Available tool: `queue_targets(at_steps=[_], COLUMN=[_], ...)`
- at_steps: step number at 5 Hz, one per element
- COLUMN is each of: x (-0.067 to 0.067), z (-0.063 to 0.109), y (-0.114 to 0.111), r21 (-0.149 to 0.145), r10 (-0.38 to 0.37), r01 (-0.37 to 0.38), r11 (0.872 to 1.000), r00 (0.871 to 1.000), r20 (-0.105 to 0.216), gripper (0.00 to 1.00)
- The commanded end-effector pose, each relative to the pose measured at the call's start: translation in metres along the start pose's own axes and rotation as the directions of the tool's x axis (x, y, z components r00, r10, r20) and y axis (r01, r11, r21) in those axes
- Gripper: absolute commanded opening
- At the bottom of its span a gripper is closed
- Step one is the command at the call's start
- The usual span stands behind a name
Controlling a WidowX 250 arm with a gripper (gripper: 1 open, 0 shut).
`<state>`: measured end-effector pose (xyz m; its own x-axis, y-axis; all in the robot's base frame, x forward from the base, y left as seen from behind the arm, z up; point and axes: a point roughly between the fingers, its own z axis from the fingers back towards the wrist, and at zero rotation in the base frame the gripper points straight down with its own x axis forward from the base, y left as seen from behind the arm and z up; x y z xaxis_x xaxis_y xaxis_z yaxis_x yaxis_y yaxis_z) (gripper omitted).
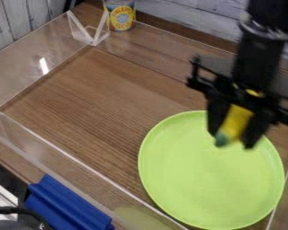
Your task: Put the banana on top of the green plate
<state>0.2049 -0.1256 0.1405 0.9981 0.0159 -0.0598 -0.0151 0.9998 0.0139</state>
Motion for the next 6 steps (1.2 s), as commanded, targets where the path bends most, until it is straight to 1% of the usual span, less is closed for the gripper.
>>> queue_targets(at_steps=[1,2,3,5,6], x=[0.002,-0.007,-0.003,0.011,0.019], z=[-0.006,-0.017,-0.024,-0.034,-0.035], y=[-0.014,-0.007,0.004,0.026,0.034], r21=[-0.006,0.0,0.003,0.005,-0.004], r10=[0.001,-0.004,0.014,0.075,0.097], r01=[-0.001,0.004,-0.014,-0.076,-0.097], r11=[1.0,1.0,1.0,0.997,0.995], r00=[0.999,0.999,0.999,0.995,0.992], r20=[0.036,0.037,0.046,0.058,0.079], gripper=[0.0,0.0,0.0,0.0,0.0])
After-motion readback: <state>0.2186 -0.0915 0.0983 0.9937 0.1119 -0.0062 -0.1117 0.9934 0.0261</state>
